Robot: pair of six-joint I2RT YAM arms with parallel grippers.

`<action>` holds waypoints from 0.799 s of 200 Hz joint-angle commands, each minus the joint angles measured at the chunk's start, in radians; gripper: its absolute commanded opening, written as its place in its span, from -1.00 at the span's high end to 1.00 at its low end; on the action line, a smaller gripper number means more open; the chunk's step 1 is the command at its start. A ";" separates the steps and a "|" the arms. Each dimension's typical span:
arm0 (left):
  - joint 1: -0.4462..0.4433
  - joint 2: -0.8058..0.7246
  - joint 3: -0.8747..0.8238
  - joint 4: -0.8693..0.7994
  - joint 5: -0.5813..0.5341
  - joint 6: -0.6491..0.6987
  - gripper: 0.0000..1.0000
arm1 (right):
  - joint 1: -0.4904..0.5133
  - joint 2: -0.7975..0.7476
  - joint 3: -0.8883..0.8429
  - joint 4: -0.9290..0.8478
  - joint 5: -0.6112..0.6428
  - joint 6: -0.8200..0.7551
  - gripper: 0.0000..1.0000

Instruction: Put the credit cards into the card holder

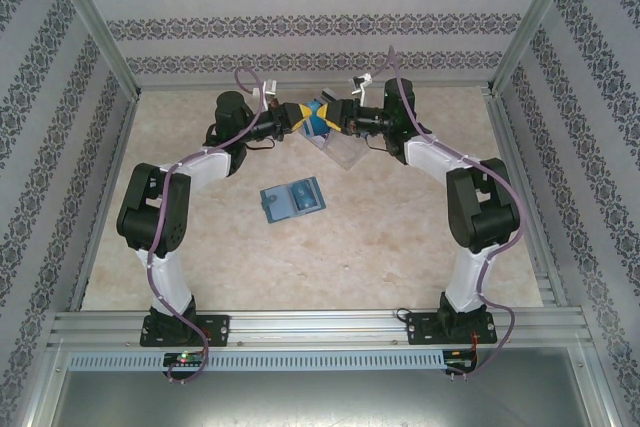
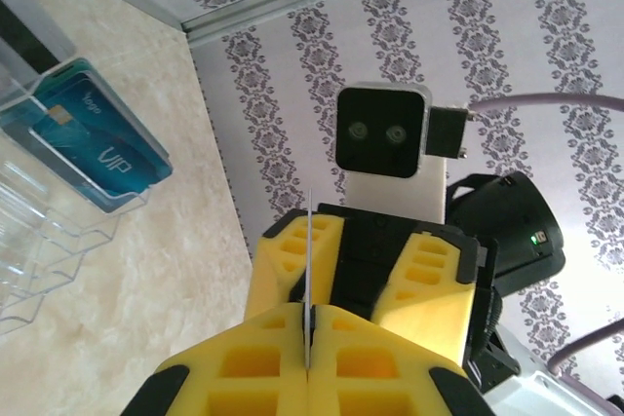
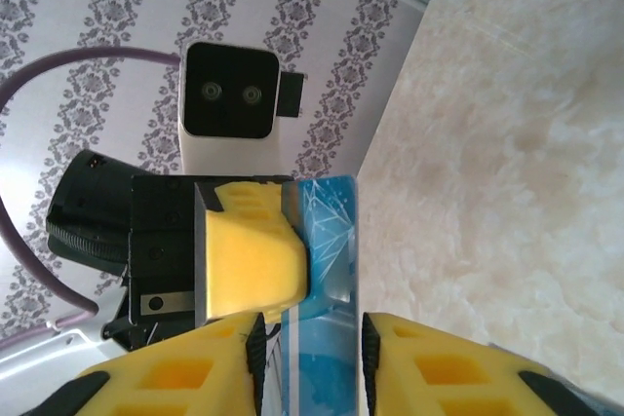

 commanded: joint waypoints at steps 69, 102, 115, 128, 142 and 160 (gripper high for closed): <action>0.021 -0.034 0.025 -0.231 0.025 0.149 0.21 | -0.006 -0.004 0.009 -0.078 -0.076 -0.056 1.00; 0.058 -0.169 -0.037 -0.709 -0.150 0.453 0.18 | 0.017 -0.044 -0.064 -0.281 -0.018 -0.238 1.00; 0.061 -0.209 -0.046 -0.900 -0.239 0.547 0.17 | 0.045 -0.045 -0.110 -0.293 0.021 -0.273 1.00; 0.061 -0.233 -0.062 -1.045 -0.319 0.601 0.18 | 0.077 -0.035 -0.139 -0.311 0.061 -0.313 1.00; 0.062 -0.248 -0.090 -1.155 -0.404 0.641 0.18 | 0.117 -0.022 -0.155 -0.341 0.105 -0.362 1.00; 0.061 -0.269 -0.153 -1.199 -0.480 0.661 0.21 | 0.161 0.015 -0.152 -0.350 0.128 -0.387 1.00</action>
